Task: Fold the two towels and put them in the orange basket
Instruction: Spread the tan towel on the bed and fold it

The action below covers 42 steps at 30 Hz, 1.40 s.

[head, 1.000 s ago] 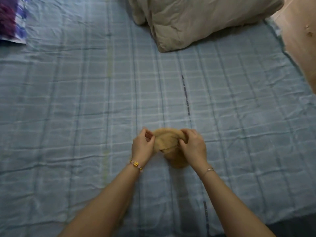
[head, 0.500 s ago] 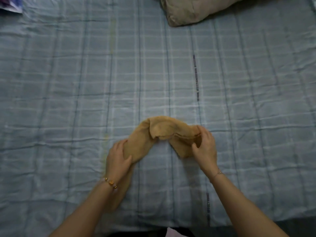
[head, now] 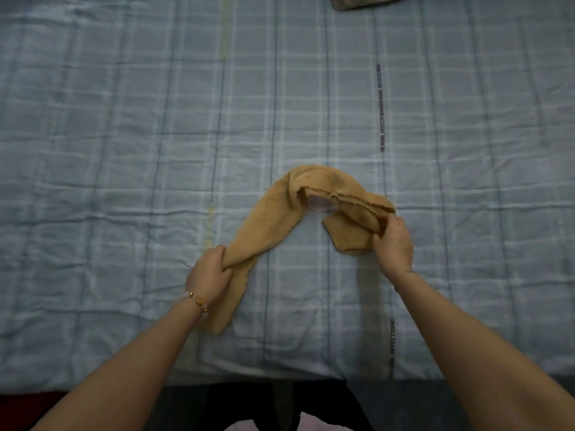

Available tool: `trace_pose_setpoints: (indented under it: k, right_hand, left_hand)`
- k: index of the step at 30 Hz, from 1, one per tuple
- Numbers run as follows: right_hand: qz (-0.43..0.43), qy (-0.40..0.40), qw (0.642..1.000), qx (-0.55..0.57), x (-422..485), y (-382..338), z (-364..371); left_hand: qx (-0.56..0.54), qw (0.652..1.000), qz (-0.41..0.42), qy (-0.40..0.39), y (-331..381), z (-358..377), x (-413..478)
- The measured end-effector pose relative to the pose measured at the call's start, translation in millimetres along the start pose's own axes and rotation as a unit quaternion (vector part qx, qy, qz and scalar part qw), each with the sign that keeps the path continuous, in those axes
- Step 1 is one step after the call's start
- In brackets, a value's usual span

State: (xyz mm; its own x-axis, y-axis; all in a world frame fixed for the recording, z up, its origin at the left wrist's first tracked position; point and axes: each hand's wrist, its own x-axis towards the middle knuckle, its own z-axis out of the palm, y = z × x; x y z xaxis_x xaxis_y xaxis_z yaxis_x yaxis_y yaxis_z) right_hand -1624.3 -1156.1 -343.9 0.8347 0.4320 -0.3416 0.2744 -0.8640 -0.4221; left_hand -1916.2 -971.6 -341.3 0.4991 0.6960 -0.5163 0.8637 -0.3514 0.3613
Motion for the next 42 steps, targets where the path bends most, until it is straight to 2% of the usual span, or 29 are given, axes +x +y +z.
trace_pose_setpoints:
  k: [3, 7, 12, 16, 20, 23, 27, 31, 36, 39, 42]
  right_hand:
    - [0.025, 0.019, 0.999, 0.016, 3, 3, -3]
    - [0.018, 0.034, 0.999, -0.025, 8, 11, -14]
    - [0.039, 0.070, 0.996, -0.048, 12, 28, -38]
    - [0.032, 0.067, 0.995, -0.067, 6, 33, -48]
    - [0.030, 0.061, 0.997, -0.037, -6, 31, -40]
    - [-0.010, 0.119, 0.992, -0.035, -23, 18, -30]
    - [-0.131, 0.163, 0.976, -0.061, -48, -14, -6]
    - [-0.240, 0.080, 0.966, -0.059, -67, -55, 26]
    - [-0.314, -0.042, 0.946, -0.064, -86, -101, 70]
    - [-0.336, -0.066, 0.933, -0.112, -93, -116, 90]
    - [-0.329, -0.068, 0.923, -0.187, -94, -126, 106]
  left_hand:
    - [0.016, 0.999, 0.027, 0.034, -12, -15, 6]
    - [0.075, 0.993, 0.061, 0.061, -38, -48, 19]
    - [0.116, 0.986, 0.041, 0.112, -57, -88, 34]
    - [0.137, 0.985, 0.033, 0.099, -64, -96, 38]
    - [0.142, 0.985, 0.037, 0.091, -61, -84, 39]
    - [0.142, 0.982, 0.055, 0.108, -51, -66, 32]
    - [0.146, 0.967, 0.137, 0.160, -27, -43, 15]
    - [0.156, 0.960, 0.177, 0.149, -14, -25, 6]
    - [0.174, 0.961, 0.182, 0.115, -23, -22, -1]
    - [0.176, 0.969, 0.139, 0.101, -34, -25, -1]
    - [0.177, 0.972, 0.134, 0.080, -43, -26, 4]
